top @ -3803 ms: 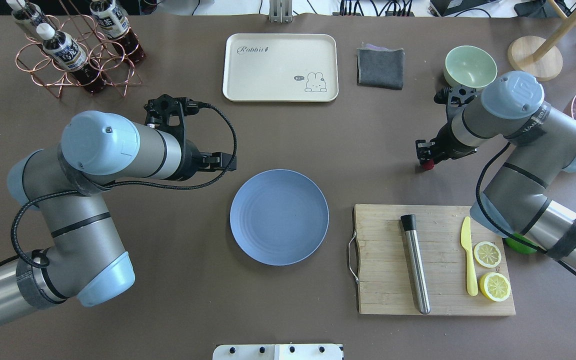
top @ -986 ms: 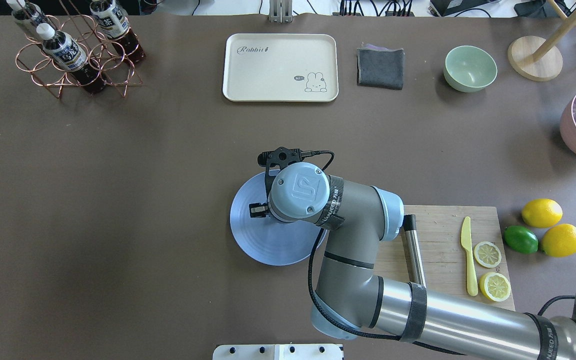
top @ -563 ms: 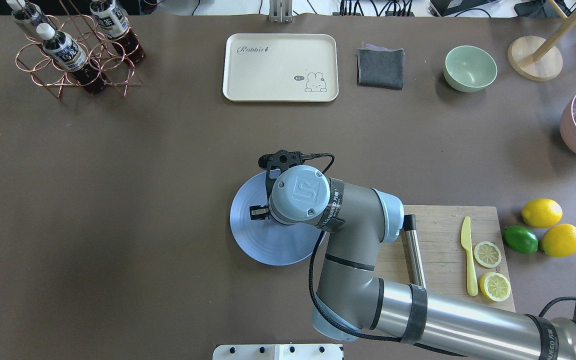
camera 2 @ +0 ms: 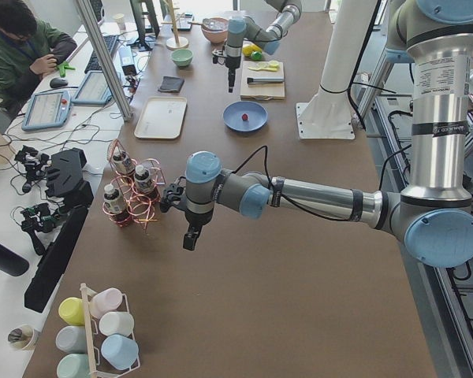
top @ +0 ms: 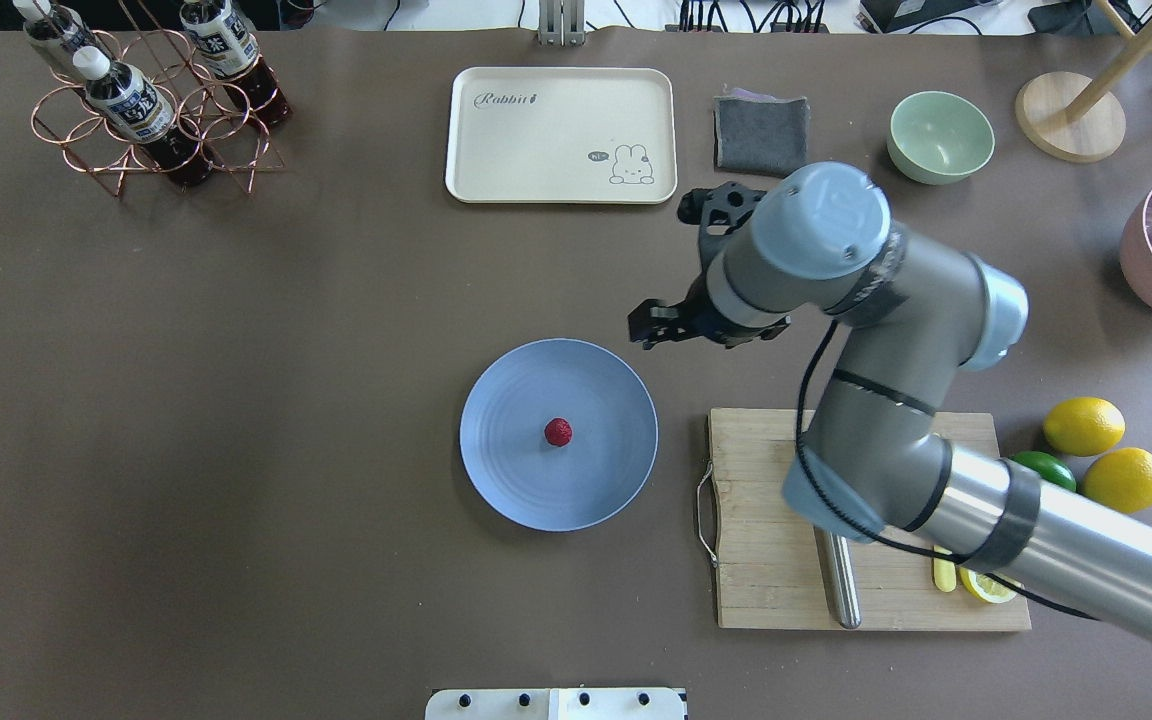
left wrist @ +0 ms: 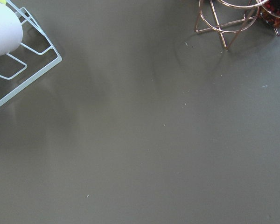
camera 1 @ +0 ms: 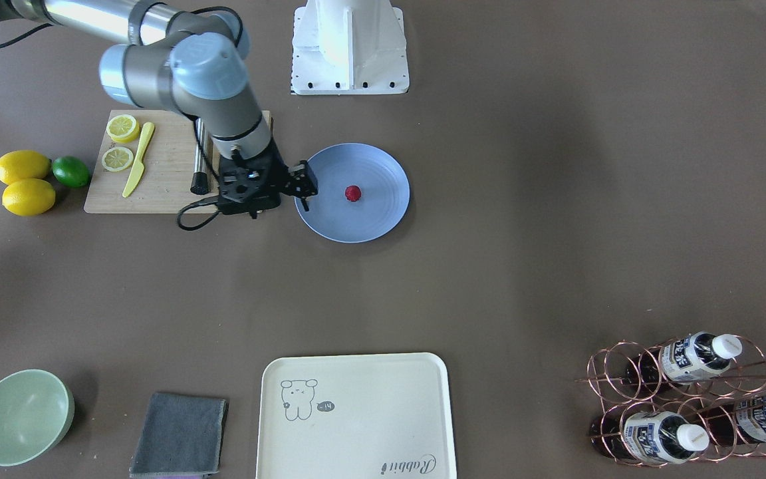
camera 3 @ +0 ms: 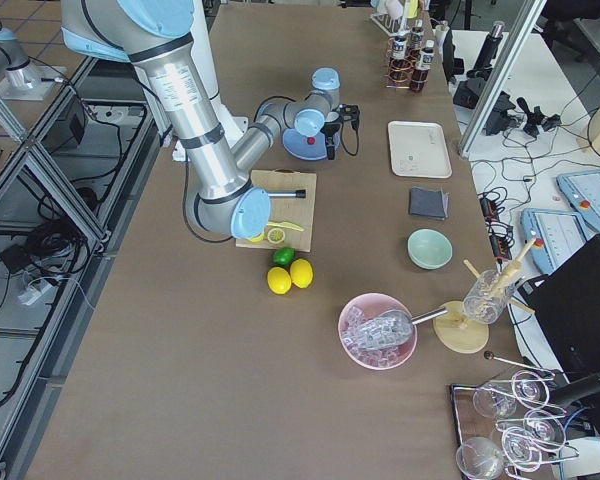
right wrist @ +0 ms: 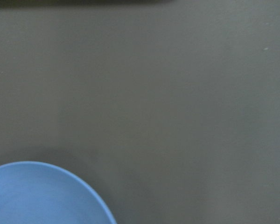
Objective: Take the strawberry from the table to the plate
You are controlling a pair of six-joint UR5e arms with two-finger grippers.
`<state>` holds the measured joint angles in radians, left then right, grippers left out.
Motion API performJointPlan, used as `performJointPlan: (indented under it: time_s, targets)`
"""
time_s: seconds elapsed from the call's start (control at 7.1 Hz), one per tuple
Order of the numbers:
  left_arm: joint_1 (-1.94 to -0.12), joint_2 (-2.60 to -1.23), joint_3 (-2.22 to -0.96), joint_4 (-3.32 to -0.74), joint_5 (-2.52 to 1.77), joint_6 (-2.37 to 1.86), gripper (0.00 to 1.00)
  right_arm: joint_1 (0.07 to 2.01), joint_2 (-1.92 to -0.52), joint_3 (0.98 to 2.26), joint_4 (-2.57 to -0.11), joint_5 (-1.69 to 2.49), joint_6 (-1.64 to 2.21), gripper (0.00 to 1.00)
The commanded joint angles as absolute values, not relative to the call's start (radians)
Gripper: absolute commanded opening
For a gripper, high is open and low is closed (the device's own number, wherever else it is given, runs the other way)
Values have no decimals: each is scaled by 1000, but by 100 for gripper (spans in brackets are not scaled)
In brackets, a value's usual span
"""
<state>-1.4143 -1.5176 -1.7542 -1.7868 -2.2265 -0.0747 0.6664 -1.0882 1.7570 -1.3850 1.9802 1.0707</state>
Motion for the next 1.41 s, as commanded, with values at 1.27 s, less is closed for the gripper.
performJointPlan:
  time_s: [1.27]
  targets:
    - [-1465,-1517,-1750,-1732,-2301,-18,98,1627,-1520,1453,-1400,2384,-25,100]
